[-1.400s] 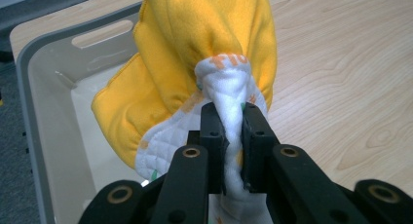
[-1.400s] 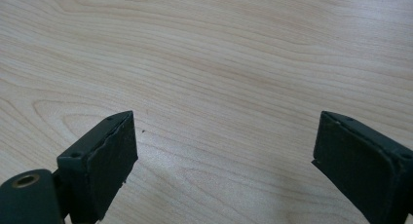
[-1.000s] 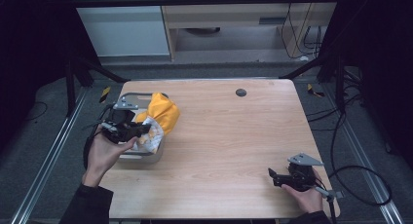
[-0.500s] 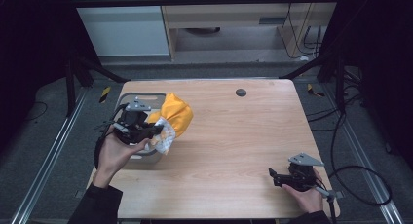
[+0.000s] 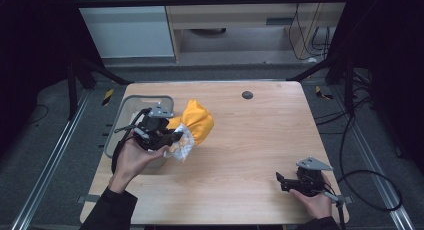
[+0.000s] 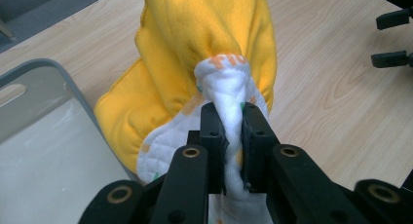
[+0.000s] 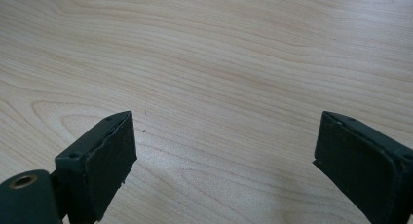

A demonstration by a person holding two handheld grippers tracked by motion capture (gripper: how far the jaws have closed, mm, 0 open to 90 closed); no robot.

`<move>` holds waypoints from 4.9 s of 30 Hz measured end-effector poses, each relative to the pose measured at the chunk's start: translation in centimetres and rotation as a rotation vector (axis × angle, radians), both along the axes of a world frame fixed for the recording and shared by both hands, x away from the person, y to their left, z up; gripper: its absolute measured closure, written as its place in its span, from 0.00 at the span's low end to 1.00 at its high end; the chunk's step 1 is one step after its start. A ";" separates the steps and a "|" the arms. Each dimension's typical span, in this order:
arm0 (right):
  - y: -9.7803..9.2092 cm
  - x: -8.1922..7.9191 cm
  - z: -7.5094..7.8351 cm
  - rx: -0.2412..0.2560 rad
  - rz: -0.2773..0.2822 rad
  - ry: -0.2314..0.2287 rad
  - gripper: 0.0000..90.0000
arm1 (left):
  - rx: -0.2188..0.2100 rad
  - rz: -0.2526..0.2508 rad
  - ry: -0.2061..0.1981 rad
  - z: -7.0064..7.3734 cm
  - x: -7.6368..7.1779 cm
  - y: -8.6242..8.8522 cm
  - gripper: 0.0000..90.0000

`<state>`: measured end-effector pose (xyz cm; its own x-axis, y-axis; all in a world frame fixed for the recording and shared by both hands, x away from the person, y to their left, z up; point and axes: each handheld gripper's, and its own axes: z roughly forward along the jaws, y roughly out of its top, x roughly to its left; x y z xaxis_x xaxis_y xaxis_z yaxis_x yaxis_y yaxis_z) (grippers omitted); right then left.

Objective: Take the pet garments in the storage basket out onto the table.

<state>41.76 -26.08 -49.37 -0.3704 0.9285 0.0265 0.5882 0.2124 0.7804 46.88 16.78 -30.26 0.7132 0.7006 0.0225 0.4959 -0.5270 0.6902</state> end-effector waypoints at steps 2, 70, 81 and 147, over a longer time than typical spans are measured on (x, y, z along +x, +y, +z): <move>0.0 0.0 0.0 0.000 0.001 0.001 0.09 | -0.003 -0.007 0.000 0.0 0.0 -0.3 0.91; -0.1 0.0 -0.1 -0.013 -0.001 -0.007 0.09 | 0.079 -0.208 0.149 -11.1 0.5 -9.6 0.90; -0.1 0.0 -0.1 -0.011 -0.001 -0.008 0.09 | 0.076 -0.214 0.165 -12.3 0.5 -10.3 0.84; -0.1 -0.1 -0.3 -0.021 -0.008 -0.006 0.06 | -0.134 0.100 -0.041 -15.7 -6.8 6.1 0.20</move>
